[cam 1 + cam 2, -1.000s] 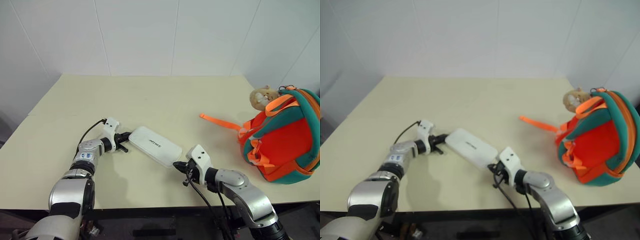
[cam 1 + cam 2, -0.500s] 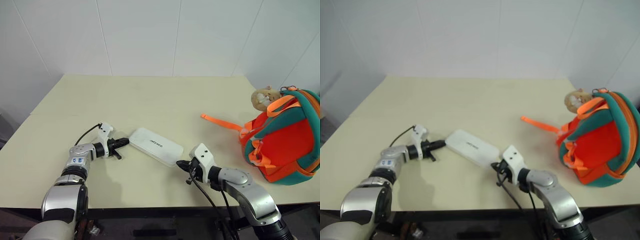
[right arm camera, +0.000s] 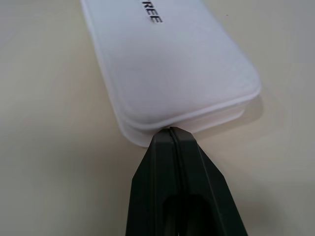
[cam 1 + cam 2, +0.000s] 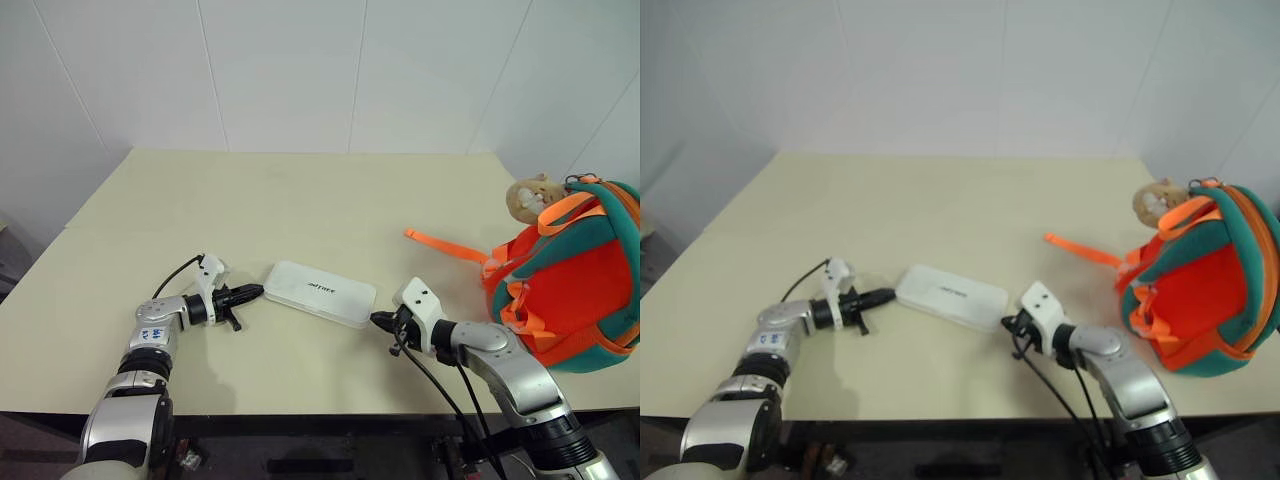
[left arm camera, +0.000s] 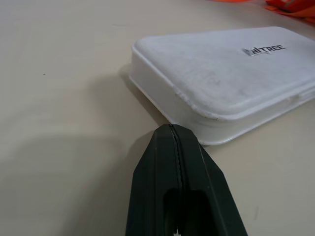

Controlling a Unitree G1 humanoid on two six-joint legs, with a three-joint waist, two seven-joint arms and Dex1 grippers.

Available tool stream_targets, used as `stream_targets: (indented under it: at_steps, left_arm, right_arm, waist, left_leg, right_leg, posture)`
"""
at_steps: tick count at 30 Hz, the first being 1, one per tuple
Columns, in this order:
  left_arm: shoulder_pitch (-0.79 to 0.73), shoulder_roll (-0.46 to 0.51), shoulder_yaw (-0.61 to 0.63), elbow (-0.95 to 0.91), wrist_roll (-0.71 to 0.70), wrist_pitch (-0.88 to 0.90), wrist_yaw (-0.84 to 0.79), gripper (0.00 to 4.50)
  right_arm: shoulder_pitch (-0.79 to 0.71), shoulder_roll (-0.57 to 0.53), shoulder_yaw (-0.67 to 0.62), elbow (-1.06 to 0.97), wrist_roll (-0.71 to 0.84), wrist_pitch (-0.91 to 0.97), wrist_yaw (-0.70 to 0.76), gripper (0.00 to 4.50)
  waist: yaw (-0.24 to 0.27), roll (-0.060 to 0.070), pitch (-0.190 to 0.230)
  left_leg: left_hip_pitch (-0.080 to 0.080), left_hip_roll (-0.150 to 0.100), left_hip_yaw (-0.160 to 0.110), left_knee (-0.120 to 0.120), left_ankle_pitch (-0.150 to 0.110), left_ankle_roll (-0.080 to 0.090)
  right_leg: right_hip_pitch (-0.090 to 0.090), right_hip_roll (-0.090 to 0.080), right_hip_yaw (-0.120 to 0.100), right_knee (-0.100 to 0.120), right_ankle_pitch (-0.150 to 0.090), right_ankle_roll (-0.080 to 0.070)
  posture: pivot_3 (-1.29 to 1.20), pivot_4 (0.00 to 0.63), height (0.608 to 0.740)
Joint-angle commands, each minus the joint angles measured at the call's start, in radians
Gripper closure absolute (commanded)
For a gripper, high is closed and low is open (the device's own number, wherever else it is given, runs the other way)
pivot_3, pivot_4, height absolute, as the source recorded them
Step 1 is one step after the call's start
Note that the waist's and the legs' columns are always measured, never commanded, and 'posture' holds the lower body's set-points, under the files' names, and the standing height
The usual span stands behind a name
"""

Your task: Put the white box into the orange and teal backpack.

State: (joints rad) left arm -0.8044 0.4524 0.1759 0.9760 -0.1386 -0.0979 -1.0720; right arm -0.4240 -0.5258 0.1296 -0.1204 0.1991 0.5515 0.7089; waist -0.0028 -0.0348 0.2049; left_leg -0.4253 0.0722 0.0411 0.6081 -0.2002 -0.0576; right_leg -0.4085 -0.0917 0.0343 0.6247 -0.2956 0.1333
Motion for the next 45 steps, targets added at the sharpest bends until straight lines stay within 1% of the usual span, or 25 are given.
stream_targets:
  at_steps: [1, 8, 18, 27, 31, 34, 37, 38, 40, 42, 44, 45]
  left_arm:
    - [0.058, -0.037, -0.042, -0.092, -0.02, 0.05, -0.037, 4.5]
    - [0.149, -0.044, -0.065, -0.256, -0.048, 0.135, -0.039, 4.5]
    - [0.255, -0.055, -0.095, -0.434, -0.081, 0.232, -0.025, 4.5]
    - [0.285, -0.047, -0.093, -0.477, -0.081, 0.24, 0.009, 4.5]
    - [0.261, -0.017, -0.07, -0.458, -0.066, 0.185, 0.053, 4.5]
    - [0.25, 0.017, -0.048, -0.47, -0.096, 0.2, 0.04, 4.5]
    - [0.253, 0.061, -0.028, -0.506, -0.134, 0.281, 0.026, 4.5]
    - [0.258, 0.084, -0.023, -0.53, -0.164, 0.359, 0.008, 4.32]
    - [0.263, 0.12, -0.009, -0.567, -0.217, 0.486, -0.011, 3.9]
    - [0.252, 0.183, 0.001, -0.575, -0.274, 0.669, -0.047, 3.23]
    - [0.222, 0.218, 0.008, -0.549, -0.301, 0.767, -0.058, 2.67]
    - [0.201, 0.226, 0.009, -0.53, -0.315, 0.816, -0.056, 2.32]
  right_arm:
    - [-0.026, -0.009, -0.018, 0.021, 0.0, -0.05, 0.023, 4.48]
    - [-0.043, -0.02, -0.023, 0.074, -0.011, -0.087, 0.047, 4.48]
    - [-0.076, -0.016, -0.023, 0.159, -0.033, -0.143, 0.074, 4.48]
    - [-0.085, -0.011, -0.017, 0.186, -0.037, -0.16, 0.095, 4.48]
    - [-0.09, -0.033, -0.038, 0.174, -0.019, -0.128, 0.114, 4.48]
    - [-0.092, -0.071, -0.064, 0.161, -0.001, -0.082, 0.143, 4.48]
    - [-0.094, -0.127, -0.081, 0.147, 0.021, -0.029, 0.189, 3.87]
    - [-0.097, -0.153, -0.087, 0.14, 0.037, -0.002, 0.217, 3.55]
    - [-0.114, -0.185, -0.101, 0.141, 0.06, 0.039, 0.24, 2.86]
    - [-0.169, -0.214, -0.119, 0.167, 0.101, 0.119, 0.274, 2.12]
    - [-0.221, -0.221, -0.131, 0.203, 0.131, 0.178, 0.291, 1.53]
    - [-0.247, -0.218, -0.136, 0.223, 0.146, 0.211, 0.292, 1.15]
  waist:
    - [0.001, 0.0, 0.0]
    - [-0.001, 0.0, 0.0]
    - [-0.002, 0.001, -0.001]
    - [-0.002, 0.001, -0.001]
    - [-0.002, 0.001, -0.001]
    - [-0.002, 0.001, -0.001]
    - [-0.002, 0.001, -0.001]
    - [-0.005, 0.001, -0.001]
    - [-0.008, 0.001, -0.001]
    - [-0.018, 0.001, -0.001]
    - [-0.027, 0.001, -0.001]
    - [-0.027, 0.001, -0.001]
  left_leg:
    - [0.0, 0.0, 0.0, 0.001, 0.0, 0.0]
    - [0.001, 0.0, 0.0, 0.003, -0.001, 0.001]
    - [0.002, 0.0, 0.0, 0.003, -0.001, 0.001]
    - [0.003, 0.0, 0.0, 0.003, -0.001, 0.001]
    - [0.004, 0.0, 0.0, 0.003, -0.001, 0.001]
    - [0.004, 0.0, -0.001, 0.003, -0.001, 0.001]
    - [0.003, 0.0, -0.001, 0.003, -0.001, 0.001]
    - [0.003, 0.0, 0.0, 0.003, -0.001, 0.001]
    - [0.001, 0.0, 0.0, 0.002, -0.001, 0.001]
    - [0.001, 0.0, 0.0, 0.001, -0.001, 0.001]
    - [0.001, 0.0, 0.0, 0.001, -0.001, 0.001]
    - [0.001, 0.0, 0.0, 0.001, -0.001, 0.001]
  right_leg:
    - [0.0, 0.0, 0.0, 0.0, 0.0, 0.0]
    - [0.002, 0.0, 0.0, 0.0, 0.0, 0.0]
    - [0.003, -0.001, 0.0, 0.0, 0.0, 0.0]
    - [0.005, -0.001, 0.0, 0.0, 0.0, 0.0]
    - [0.005, -0.001, 0.0, 0.0, 0.0, 0.0]
    - [0.005, -0.001, 0.0, -0.001, 0.001, 0.0]
    - [0.005, -0.001, 0.0, -0.001, 0.001, 0.0]
    - [0.004, -0.001, 0.0, -0.002, 0.001, 0.0]
    - [0.002, -0.001, 0.0, -0.002, 0.001, -0.001]
    - [0.001, 0.0, 0.0, -0.002, 0.0, -0.001]
    - [0.001, 0.0, 0.0, -0.002, 0.0, -0.001]
    - [0.001, 0.0, 0.0, -0.002, 0.0, -0.001]
  posture:
    - [0.0, 0.15, 0.74]
    - [0.0, 0.15, 0.74]
    - [0.0, 0.15, 0.74]
    - [0.0, 0.15, 0.74]
    - [0.0, 0.15, 0.74]
    - [0.0, 0.15, 0.74]
    - [0.0, 0.15, 0.74]
    - [0.0, 0.15, 0.74]
    - [0.0, 0.15, 0.74]
    - [0.0, 0.15, 0.74]
    - [0.0, 0.15, 0.74]
    - [0.0, 0.15, 0.74]
